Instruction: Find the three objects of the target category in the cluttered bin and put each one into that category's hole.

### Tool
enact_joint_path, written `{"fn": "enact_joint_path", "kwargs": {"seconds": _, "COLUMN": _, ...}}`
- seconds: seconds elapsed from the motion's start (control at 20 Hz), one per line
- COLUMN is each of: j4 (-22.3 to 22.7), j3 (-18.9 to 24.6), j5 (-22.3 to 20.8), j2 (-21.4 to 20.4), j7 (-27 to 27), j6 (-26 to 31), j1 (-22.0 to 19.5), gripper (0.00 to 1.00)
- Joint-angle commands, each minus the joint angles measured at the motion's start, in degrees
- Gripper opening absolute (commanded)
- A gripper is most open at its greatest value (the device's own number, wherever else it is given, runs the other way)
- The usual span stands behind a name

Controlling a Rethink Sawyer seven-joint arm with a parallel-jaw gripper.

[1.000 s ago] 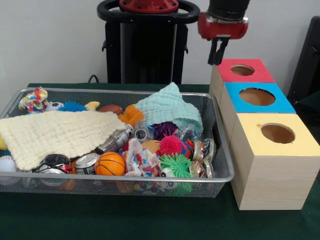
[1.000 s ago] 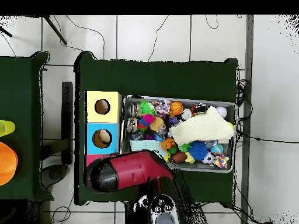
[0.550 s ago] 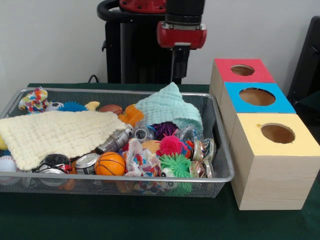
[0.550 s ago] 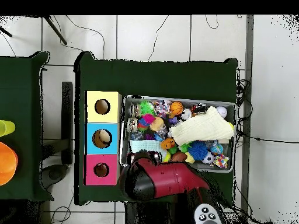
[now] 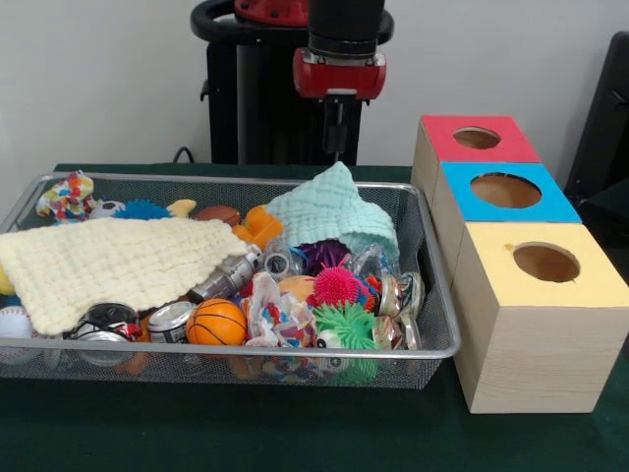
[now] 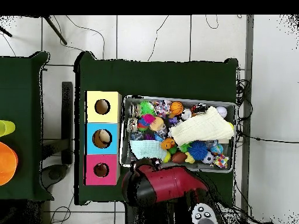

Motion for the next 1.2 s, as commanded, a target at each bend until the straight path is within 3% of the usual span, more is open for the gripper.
{"fn": "enact_joint_path", "kwargs": {"seconds": 0.05, "j4": -5.90, "j3": -2.18, "j5": -5.86, "j2": 5.05, "j7": 2.66, "j6": 0.60, "j1": 3.43, "gripper": 0.00}}
{"fn": "enact_joint_path", "kwargs": {"seconds": 0.2, "j4": -5.29, "j3": 0.17, "j5": -6.40, "j2": 5.25, "j7": 0.92, "j6": -1.28, "j1": 0.96, "gripper": 0.00}}
{"fn": "enact_joint_path", "kwargs": {"seconds": 0.35, "j4": -3.14, "j3": 7.73, "j5": -3.54, "j2": 2.59, "j7": -4.44, "j6": 2.90, "j1": -4.90, "gripper": 0.00}}
{"fn": "enact_joint_path", "kwargs": {"seconds": 0.7, "j4": -3.43, "j3": 17.74, "j5": -4.17, "j2": 1.45, "j7": -13.85, "j6": 8.60, "j1": -16.69, "gripper": 0.00}}
{"fn": "enact_joint_path", "kwargs": {"seconds": 0.95, "j4": -4.84, "j3": 21.79, "j5": -5.34, "j2": 0.93, "j7": -16.64, "j6": 11.74, "j1": -21.27, "gripper": 0.00}}
{"fn": "enact_joint_path", "kwargs": {"seconds": 1.2, "j4": -6.19, "j3": 19.00, "j5": -10.81, "j2": 0.32, "j7": -11.33, "j6": 8.92, "j1": -18.15, "gripper": 0.00}}
